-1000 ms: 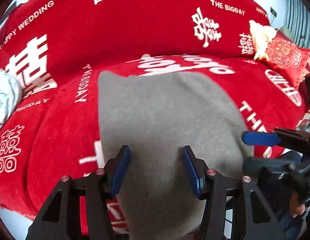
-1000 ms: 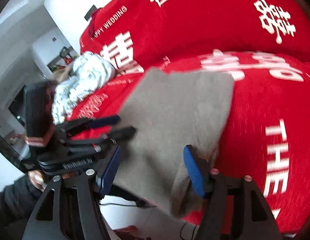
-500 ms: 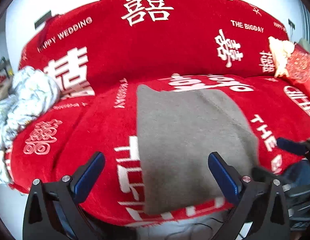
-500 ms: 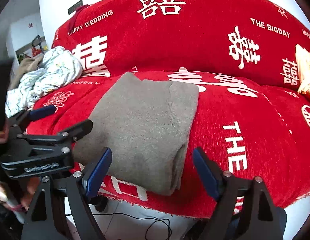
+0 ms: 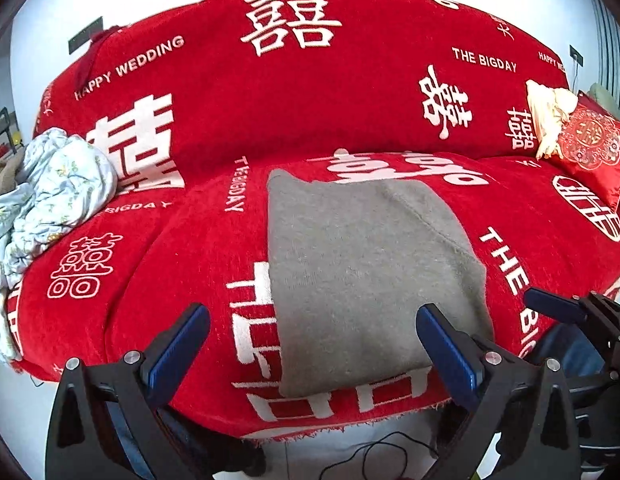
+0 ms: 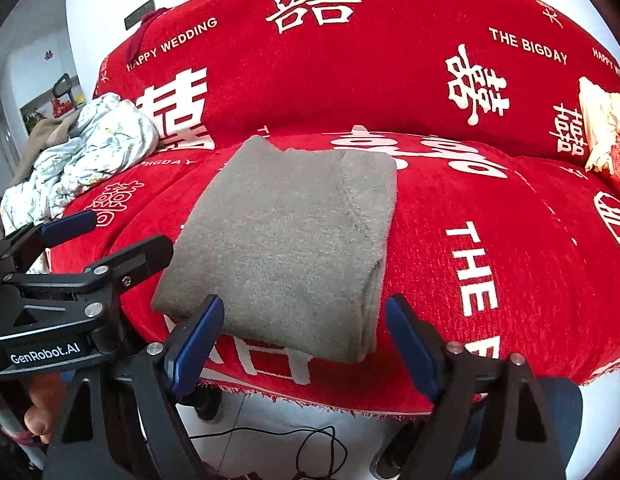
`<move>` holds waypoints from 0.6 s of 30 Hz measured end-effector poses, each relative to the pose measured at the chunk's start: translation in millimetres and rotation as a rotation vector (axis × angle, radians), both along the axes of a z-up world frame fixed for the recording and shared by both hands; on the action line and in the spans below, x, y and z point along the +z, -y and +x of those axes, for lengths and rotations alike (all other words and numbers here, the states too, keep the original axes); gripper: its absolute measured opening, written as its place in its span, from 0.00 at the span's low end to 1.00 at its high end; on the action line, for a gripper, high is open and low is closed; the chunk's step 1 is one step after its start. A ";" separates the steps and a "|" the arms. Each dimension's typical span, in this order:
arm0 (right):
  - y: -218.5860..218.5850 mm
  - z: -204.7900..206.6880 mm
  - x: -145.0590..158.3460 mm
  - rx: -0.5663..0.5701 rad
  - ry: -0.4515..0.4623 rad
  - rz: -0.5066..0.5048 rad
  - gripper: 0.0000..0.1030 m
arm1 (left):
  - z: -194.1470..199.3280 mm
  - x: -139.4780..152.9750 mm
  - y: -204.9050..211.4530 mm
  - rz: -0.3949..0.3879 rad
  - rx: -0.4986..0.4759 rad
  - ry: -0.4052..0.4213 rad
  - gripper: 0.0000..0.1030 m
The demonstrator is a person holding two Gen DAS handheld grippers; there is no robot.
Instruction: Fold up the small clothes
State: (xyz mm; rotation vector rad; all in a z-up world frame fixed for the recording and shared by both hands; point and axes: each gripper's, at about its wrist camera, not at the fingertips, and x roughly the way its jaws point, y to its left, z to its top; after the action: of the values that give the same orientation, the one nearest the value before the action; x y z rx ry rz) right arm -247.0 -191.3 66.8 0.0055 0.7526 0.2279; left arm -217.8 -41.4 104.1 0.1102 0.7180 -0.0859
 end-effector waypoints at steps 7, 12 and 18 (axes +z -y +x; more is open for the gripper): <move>-3.6 -3.7 1.5 0.001 0.002 -0.020 0.83 | -7.1 -3.9 -5.5 -0.013 0.044 -0.014 1.00; -6.2 -7.7 4.1 0.007 0.012 -0.029 0.83 | -13.5 -1.4 -7.5 -0.009 0.057 0.005 1.00; -9.1 -10.6 7.5 0.008 0.023 -0.040 0.83 | -18.3 1.7 -4.9 -0.011 0.034 0.009 1.00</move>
State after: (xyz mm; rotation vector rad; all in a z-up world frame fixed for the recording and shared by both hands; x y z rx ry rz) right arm -257.6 -182.3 74.4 -0.0375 0.7344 0.2202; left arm -236.1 -36.4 105.8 0.0883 0.7097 -0.0571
